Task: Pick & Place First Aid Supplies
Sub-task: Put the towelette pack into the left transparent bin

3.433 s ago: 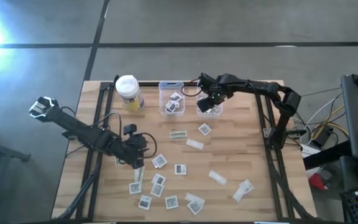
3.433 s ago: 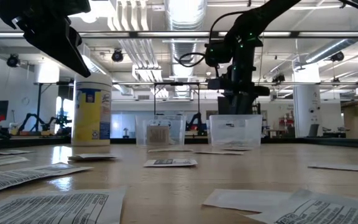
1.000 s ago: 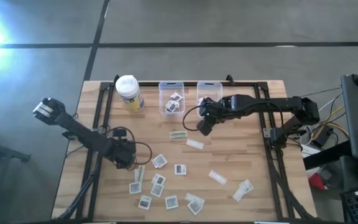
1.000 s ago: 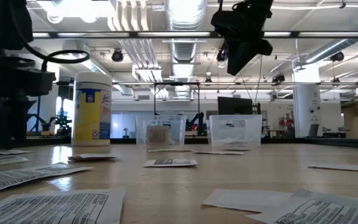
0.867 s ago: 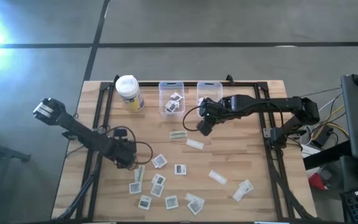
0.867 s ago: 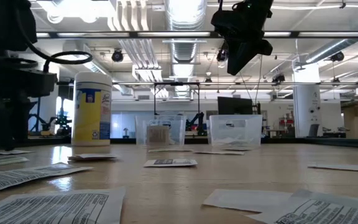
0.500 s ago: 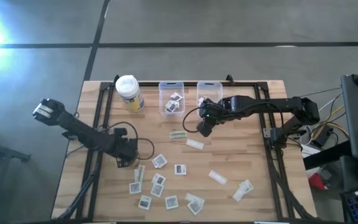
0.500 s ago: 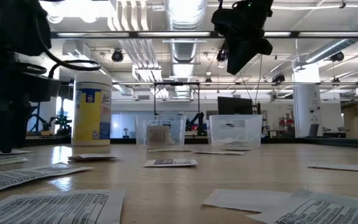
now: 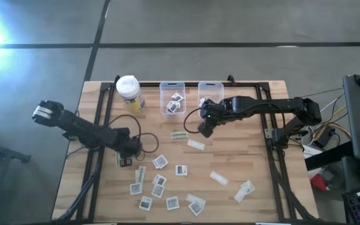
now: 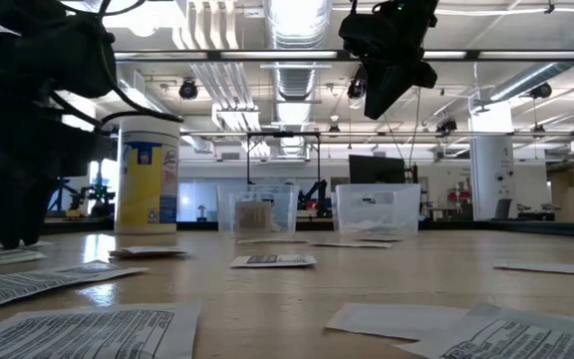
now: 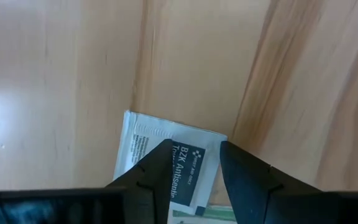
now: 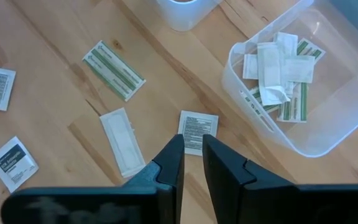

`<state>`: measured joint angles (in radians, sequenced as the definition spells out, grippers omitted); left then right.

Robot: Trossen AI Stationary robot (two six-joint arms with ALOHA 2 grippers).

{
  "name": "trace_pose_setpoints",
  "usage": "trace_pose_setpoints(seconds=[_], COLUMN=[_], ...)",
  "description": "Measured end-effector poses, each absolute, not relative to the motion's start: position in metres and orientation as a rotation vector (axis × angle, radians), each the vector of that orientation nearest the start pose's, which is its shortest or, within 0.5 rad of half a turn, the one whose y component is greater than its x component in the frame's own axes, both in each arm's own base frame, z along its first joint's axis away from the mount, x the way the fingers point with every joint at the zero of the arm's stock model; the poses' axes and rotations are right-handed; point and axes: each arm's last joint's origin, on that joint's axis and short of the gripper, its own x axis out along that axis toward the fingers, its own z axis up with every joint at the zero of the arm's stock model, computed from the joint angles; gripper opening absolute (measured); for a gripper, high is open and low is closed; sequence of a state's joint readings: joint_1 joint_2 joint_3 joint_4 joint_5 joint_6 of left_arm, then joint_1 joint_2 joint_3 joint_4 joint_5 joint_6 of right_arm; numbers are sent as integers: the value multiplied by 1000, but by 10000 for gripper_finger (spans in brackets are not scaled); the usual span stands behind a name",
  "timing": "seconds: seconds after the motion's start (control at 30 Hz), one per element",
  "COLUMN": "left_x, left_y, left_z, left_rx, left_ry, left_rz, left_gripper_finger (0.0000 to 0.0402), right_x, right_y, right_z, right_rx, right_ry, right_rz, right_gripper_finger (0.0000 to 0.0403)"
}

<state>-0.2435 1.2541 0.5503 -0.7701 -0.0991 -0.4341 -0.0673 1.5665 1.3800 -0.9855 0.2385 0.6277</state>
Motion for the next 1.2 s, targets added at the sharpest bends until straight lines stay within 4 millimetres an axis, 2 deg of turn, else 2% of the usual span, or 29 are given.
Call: trace_pose_setpoints(seconds=[0.27,0.43,0.8,1.0,1.2], left_x=[164,159,161,164,176], left_y=[-25,-22,-22,-23,-25], left_z=[123,115,118,124,145], left_rx=[-186,-216,-207,-211,-184], left_ry=[1384,1376,1359,1336,1247], left_rz=[183,187,168,158,85], left_gripper_finger=[126,89,4,5,1], right_x=[307,307,308,308,308], right_y=[-25,-22,-21,-21,-20], right_z=[293,292,293,293,293], right_rx=[444,441,440,439,438], right_ry=[1043,1044,1040,1040,1042], right_rz=[-616,-606,-602,-602,-601], right_gripper_finger=[56,56,56,56,56])
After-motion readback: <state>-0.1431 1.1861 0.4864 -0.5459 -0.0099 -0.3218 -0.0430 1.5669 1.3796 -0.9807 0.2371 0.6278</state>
